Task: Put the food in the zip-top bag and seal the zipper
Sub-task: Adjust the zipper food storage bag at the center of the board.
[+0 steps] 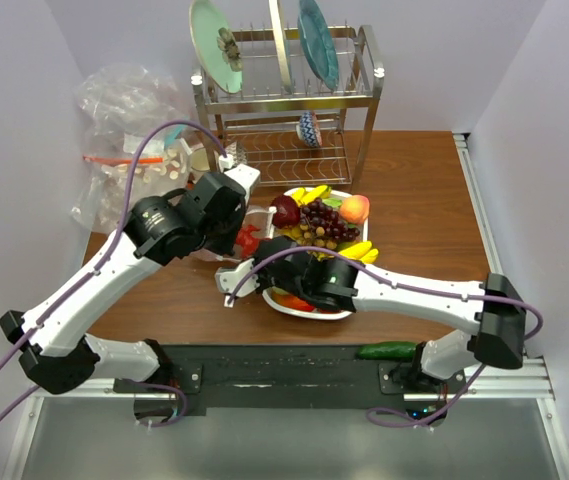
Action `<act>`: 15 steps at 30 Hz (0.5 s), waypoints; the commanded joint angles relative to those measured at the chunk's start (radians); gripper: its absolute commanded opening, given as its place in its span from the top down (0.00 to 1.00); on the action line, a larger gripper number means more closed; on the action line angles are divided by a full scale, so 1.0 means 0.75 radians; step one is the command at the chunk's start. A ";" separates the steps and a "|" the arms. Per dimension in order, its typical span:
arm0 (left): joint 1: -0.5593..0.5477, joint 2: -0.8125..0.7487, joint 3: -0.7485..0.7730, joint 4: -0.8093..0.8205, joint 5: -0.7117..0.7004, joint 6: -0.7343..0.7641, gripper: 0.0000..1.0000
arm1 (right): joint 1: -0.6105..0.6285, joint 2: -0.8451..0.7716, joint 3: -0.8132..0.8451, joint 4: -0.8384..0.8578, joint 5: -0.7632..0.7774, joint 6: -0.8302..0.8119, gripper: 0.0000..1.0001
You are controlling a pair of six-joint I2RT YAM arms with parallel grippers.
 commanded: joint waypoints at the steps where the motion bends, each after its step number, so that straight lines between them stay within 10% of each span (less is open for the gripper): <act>1: 0.007 -0.056 -0.010 0.114 0.089 0.033 1.00 | 0.007 0.035 0.034 0.060 0.071 -0.023 1.00; 15: 0.040 -0.121 -0.170 0.175 0.075 0.029 1.00 | -0.009 -0.104 0.075 0.062 -0.164 0.253 0.76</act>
